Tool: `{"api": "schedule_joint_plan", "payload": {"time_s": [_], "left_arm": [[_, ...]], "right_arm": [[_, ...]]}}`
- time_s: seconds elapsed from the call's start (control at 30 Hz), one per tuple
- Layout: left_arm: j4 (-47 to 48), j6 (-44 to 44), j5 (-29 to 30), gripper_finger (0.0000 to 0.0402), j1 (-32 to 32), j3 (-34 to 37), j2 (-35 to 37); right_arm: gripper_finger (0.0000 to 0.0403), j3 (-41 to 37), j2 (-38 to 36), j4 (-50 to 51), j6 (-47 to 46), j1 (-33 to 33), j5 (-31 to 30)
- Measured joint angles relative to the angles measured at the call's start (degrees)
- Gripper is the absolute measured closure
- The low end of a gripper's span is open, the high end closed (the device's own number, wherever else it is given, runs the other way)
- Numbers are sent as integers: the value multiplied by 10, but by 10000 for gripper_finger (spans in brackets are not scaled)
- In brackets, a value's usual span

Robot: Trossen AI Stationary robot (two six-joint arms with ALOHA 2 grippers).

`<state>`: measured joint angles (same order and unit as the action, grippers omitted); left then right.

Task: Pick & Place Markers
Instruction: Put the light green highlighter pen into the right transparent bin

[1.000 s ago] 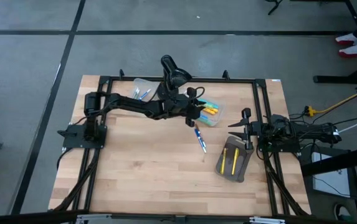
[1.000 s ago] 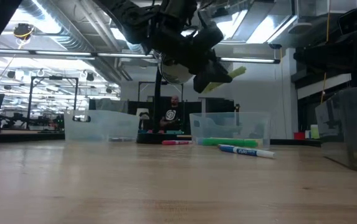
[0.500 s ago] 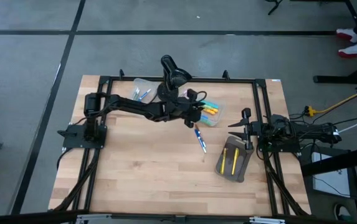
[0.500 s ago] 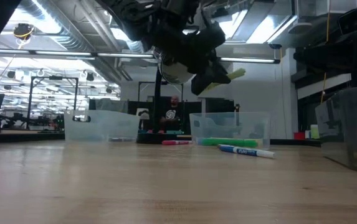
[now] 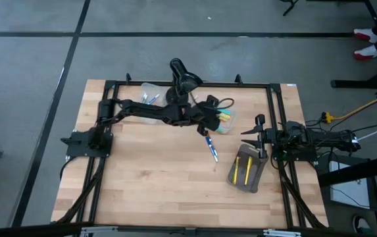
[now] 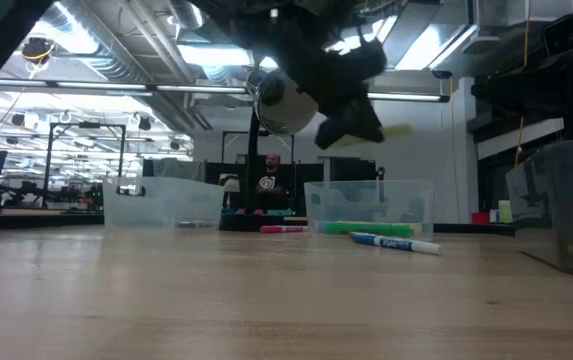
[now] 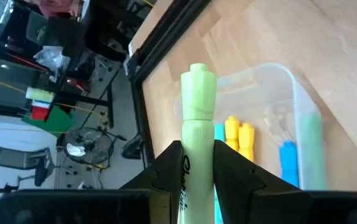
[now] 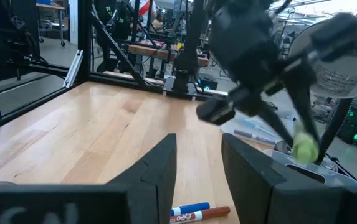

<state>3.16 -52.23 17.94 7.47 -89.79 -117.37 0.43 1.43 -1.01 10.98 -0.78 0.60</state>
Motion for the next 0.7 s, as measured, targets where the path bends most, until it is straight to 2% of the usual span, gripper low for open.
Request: {"api": "schedule_joint_plan", "payload": {"time_s": [0.3, 0.47, 0.7], "left_arm": [[82, 0, 4, 334, 6, -111, -77], [118, 10, 0, 334, 19, -132, -83], [162, 75, -35, 334, 34, -134, -83]], "right_arm": [[276, 0, 0, 0, 0, 0, 0], [276, 0, 0, 0, 0, 0, 0], [276, 0, 0, 0, 0, 0, 0]]}}
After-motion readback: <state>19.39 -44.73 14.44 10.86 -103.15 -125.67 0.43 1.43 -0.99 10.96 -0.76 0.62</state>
